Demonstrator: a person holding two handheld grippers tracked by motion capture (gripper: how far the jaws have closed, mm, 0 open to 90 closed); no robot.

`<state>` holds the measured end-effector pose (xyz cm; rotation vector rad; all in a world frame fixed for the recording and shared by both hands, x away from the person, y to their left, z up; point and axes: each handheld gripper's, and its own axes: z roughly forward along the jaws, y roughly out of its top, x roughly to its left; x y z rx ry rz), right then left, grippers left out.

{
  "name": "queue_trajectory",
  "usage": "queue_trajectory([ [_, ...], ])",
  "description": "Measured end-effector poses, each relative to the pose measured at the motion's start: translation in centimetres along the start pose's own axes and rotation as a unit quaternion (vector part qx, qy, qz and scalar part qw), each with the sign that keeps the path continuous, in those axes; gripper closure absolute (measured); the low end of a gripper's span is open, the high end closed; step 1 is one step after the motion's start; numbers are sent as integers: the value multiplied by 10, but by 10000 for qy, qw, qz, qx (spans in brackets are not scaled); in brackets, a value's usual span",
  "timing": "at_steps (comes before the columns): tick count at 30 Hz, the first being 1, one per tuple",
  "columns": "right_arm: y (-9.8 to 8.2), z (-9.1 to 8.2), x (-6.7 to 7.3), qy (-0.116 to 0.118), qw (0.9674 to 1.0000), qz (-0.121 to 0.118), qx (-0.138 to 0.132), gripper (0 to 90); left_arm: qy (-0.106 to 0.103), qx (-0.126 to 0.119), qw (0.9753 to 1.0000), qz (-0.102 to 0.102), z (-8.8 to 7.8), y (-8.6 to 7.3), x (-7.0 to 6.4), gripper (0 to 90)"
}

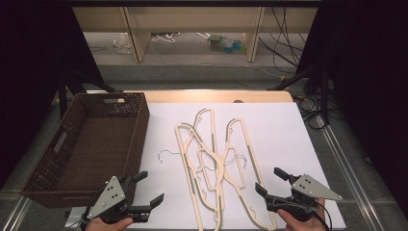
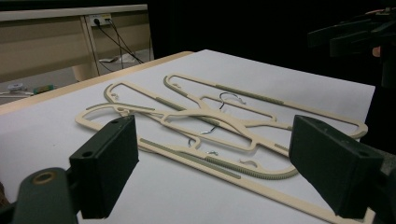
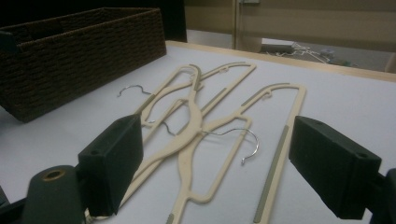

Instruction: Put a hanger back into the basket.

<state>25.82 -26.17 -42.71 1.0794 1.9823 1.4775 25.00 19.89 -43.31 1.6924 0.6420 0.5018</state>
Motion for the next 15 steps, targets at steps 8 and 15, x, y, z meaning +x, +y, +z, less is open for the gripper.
queue_trajectory([
  [8, -1, 3, -2, 3, 10000, -44, 45, 209, -15, 7, 10000, -30, 1, 0, 0, 158],
  [15, -1, 15, -10, 247, 9995, 130, 130, 200, -15, 24, 10000, -7, 1, 0, 0, 158],
])
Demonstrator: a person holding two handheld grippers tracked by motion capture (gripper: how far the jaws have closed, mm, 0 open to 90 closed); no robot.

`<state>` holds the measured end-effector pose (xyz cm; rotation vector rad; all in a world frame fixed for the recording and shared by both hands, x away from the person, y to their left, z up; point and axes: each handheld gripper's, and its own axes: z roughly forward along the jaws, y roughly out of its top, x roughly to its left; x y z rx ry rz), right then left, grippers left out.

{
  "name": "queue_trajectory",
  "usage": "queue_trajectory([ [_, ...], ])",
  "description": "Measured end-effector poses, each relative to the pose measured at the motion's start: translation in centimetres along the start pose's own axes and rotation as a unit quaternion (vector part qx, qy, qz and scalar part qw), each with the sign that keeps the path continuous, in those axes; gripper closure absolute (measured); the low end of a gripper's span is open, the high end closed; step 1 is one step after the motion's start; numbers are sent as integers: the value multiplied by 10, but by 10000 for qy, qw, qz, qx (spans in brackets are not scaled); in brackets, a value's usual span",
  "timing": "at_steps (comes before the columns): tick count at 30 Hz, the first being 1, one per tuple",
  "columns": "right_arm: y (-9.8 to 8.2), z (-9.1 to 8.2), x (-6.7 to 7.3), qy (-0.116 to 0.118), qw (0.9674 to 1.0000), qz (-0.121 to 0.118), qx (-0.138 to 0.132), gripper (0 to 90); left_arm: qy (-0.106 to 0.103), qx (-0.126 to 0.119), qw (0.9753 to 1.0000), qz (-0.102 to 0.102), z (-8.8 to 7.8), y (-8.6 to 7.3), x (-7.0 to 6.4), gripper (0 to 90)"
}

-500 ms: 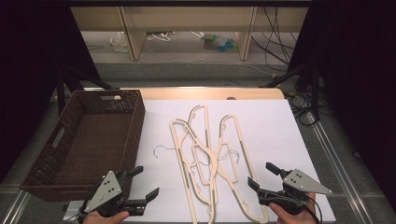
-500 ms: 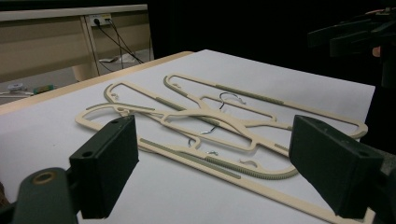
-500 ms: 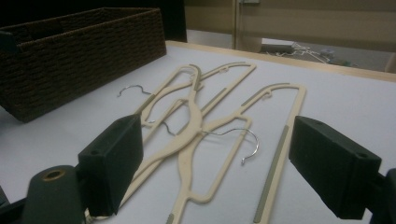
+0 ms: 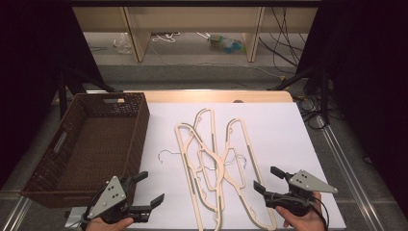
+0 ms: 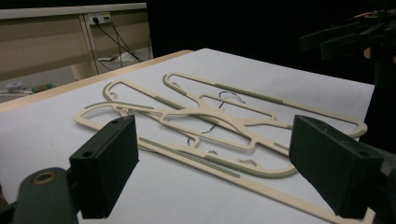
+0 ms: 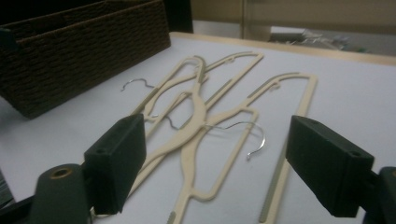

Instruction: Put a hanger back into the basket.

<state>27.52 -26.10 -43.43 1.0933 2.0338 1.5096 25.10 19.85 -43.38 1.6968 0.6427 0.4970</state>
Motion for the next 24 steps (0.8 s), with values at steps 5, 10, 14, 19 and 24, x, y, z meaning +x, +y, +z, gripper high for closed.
queue_trajectory([
  [5, 6, 13, -12, 110, 9996, 84, 243, 241, -37, -22, 10000, -54, 1, -1, -1, 158],
  [10, 12, 32, -28, 219, 9984, 158, 492, 338, -37, 34, 9999, -102, 2, -1, -2, 158],
  [14, 16, 48, -39, 225, 9978, 239, 576, 387, -70, 43, 10000, -43, 3, -2, -3, 158],
  [19, 18, 71, -52, 378, 9948, 422, 844, 442, -95, 93, 9999, -12, 4, -1, -4, 158],
  [24, 18, 91, -63, 459, 9909, 545, 1145, 475, -99, 83, 9999, 51, 3, -1, -3, 159],
])
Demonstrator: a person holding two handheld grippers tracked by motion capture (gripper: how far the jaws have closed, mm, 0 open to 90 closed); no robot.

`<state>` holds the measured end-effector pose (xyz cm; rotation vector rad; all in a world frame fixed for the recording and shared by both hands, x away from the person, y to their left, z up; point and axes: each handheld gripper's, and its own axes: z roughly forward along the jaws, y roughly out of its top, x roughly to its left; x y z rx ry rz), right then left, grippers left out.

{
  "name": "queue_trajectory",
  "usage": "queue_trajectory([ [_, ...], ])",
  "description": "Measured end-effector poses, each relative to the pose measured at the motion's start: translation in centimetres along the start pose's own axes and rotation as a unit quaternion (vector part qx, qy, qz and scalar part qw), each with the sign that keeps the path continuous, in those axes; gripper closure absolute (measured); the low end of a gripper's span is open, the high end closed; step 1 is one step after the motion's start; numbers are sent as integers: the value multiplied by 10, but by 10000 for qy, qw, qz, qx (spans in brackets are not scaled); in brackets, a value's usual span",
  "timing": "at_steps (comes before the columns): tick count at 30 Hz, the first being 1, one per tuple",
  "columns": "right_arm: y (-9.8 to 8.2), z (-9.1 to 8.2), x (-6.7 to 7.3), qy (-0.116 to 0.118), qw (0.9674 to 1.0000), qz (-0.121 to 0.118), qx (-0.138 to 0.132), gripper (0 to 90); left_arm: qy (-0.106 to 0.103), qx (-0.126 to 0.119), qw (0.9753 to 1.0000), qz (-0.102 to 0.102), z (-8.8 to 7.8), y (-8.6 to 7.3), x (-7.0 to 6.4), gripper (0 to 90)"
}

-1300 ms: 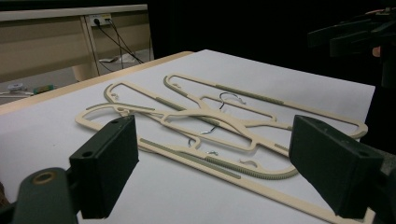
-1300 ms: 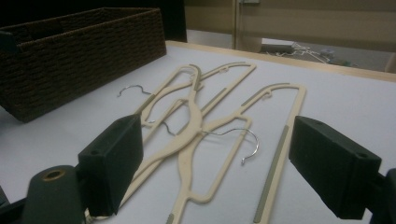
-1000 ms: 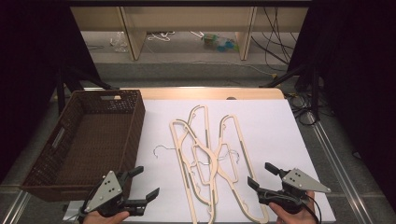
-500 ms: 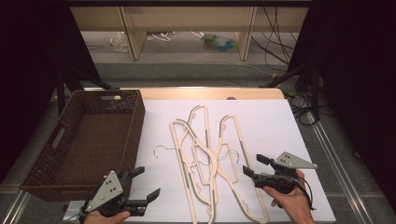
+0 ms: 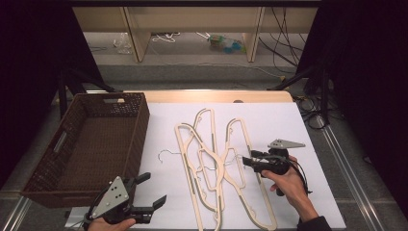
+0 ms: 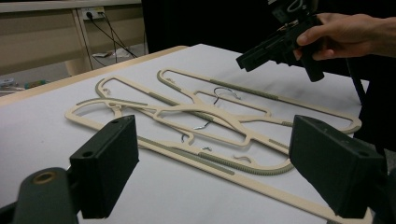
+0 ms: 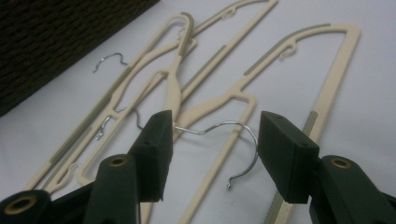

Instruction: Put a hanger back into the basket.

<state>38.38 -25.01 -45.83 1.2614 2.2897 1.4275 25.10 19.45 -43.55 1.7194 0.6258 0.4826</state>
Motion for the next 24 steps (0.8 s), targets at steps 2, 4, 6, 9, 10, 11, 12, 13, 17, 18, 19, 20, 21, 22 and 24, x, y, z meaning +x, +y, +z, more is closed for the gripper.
queue_trajectory([
  [2, 2, 6, -6, 40, 10000, 74, 30, 495, 11, -3, 9999, -132, 0, 0, -2, 159],
  [4, 4, 12, -10, 20, 9999, 89, 96, 512, -12, -5, 10000, -83, 0, 0, -1, 159],
  [6, 5, 17, -13, -4, 9997, 65, 226, 524, 4, 1, 9999, -121, 0, -1, -2, 159],
  [9, 4, 23, -19, 39, 9991, 98, 415, 554, -26, -2, 10000, 30, 0, 0, 0, 159],
  [10, 3, 25, -20, 19, 9986, 172, 496, 558, -27, -5, 10000, -36, 0, 0, -1, 159],
  [11, 2, 26, -21, 8, 9984, 155, 544, 563, -22, -3, 10000, -85, 0, 0, -1, 159],
  [12, 2, 27, -22, 30, 9982, 158, 585, 579, -4, 1, 9999, -132, 0, 0, -2, 159],
  [13, 2, 28, -23, 85, 9979, 180, 618, 586, -8, -1, 9999, -127, 0, 0, -2, 159],
  [17, 3, 32, -25, 55, 9968, 52, 799, 618, -21, -19, 9999, -99, 1, 0, -2, 159],
  [18, 4, 33, -25, 60, 9969, 43, 787, 629, -21, -19, 9999, -99, 1, 0, -2, 159],
  [19, 6, 34, -25, 72, 9969, 19, 781, 646, -22, -15, 9999, -99, 1, 0, -2, 159],
  [20, 7, 35, -24, 57, 9964, 19, 841, 654, -23, -13, 9999, -103, 1, 0, -2, 159],
  [21, 8, 36, -24, 24, 9960, 28, 894, 659, -23, -17, 9999, -98, 1, 0, -2, 160],
  [22, 9, 37, -25, -1, 9955, -7, 952, 662, -24, -19, 9999, -107, 0, 0, -2, 160],
  [24, 9, 38, -25, 10, 9953, -44, 966, 673, -31, -23, 9999, -105, 0, 0, -2, 160],
])
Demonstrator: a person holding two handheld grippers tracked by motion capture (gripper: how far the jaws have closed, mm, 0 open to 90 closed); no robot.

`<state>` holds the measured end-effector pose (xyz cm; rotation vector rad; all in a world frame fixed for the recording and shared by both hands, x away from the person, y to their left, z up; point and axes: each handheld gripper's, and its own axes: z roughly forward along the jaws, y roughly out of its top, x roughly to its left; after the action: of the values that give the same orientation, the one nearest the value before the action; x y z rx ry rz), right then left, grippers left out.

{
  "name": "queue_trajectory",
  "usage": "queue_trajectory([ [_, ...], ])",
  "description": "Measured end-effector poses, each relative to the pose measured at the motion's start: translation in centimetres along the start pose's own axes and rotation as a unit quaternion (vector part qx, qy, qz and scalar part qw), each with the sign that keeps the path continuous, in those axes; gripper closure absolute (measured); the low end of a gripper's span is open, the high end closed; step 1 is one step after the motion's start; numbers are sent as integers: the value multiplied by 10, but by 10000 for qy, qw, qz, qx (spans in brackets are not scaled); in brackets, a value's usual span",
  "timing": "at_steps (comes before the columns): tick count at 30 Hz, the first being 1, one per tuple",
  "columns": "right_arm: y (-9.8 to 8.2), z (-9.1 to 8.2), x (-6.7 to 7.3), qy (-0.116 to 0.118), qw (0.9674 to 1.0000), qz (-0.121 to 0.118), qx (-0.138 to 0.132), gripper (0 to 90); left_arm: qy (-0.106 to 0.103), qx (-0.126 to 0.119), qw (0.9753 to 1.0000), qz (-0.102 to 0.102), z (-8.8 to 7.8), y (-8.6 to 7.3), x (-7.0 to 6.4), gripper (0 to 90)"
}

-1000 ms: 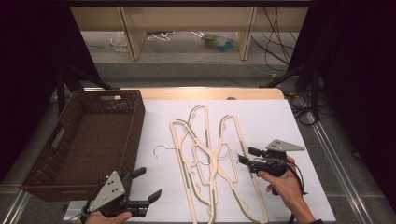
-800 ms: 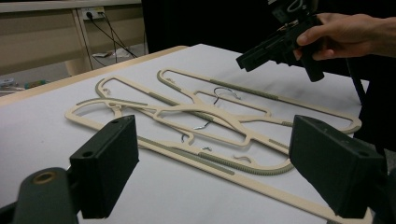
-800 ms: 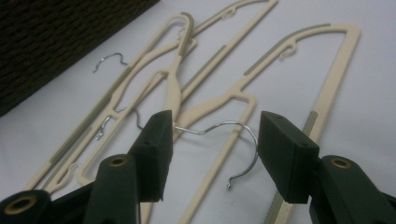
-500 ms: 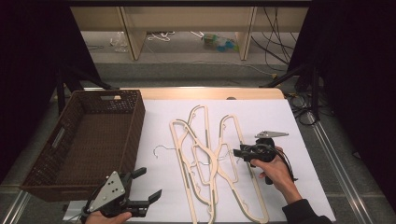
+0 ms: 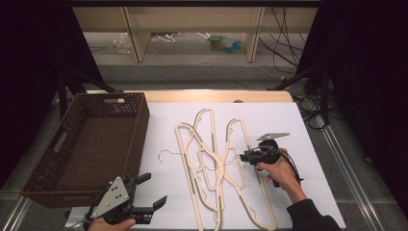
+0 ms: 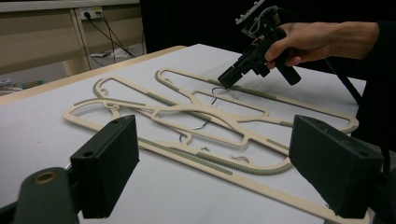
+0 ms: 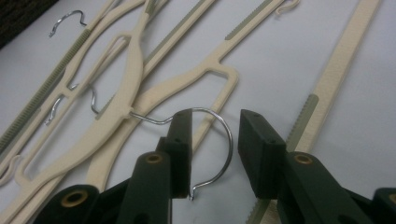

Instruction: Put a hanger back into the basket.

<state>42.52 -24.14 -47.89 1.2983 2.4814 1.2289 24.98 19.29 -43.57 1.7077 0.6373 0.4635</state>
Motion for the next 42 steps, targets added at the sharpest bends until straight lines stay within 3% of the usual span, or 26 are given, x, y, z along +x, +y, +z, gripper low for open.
queue_trajectory([
  [5, -1, 3, -2, -86, 9995, -6, 301, 720, -9, 10, 10000, 4, 0, 0, 0, 159],
  [10, -2, 8, -5, -59, 9998, 31, 179, 765, -9, 22, 10000, 11, 1, 0, 0, 160],
  [12, -1, 6, -6, -54, 9993, -50, 373, 811, -13, 18, 10000, 8, 0, 0, 0, 160],
  [14, -1, 7, -7, -53, 9993, -80, 364, 840, -15, 18, 10000, 3, 0, 0, 0, 160],
  [16, -2, 10, -8, -47, 9998, -81, 171, 857, -16, 15, 10000, 0, 0, 0, 0, 160],
  [21, -1, 7, -7, -28, 9995, -154, 267, 867, -29, 20, 10000, -8, 1, 0, -1, 160],
  [22, -1, 7, -7, -28, 9995, -154, 267, 867, -45, 25, 10000, 82, 1, 1, 0, 160],
  [23, 0, 7, -8, 12, 9993, -253, 284, 869, -52, 23, 10000, 74, 1, 1, 0, 160],
  [25, 0, 7, -6, -29, 9996, -255, 114, 871, -44, 26, 10000, 28, 1, 0, -1, 160],
  [28, 6, 0, -5, 36, 9992, -348, 204, 875, -77, -4, 10000, -24, 3, 0, -1, 160],
  [30, 7, 0, -4, 85, 9994, -311, 116, 876, -62, 46, 10000, -12, 4, 1, -1, 160],
  [35, 11, -5, -2, 118, 9994, -339, 28, 878, -132, 133, 9998, -97, 16, 0, -2, 162],
  [36, 12, -8, -1, 89, 9993, -351, -26, 879, -173, 286, 9994, 78, 25, 0, -2, 162],
  [38, 13, -9, -1, 137, 9992, -362, -82, 880, -180, 373, 9991, 27, 30, -1, -3, 164],
  [41, 17, -12, 3, 82, 9991, -402, -136, 880, -261, 727, 9970, 94, 57, -1, -4, 168],
  [42, 17, -12, 3, 82, 9991, -402, -136, 880, -261, 727, 9970, 94, 57, -1, -4, 171],
])
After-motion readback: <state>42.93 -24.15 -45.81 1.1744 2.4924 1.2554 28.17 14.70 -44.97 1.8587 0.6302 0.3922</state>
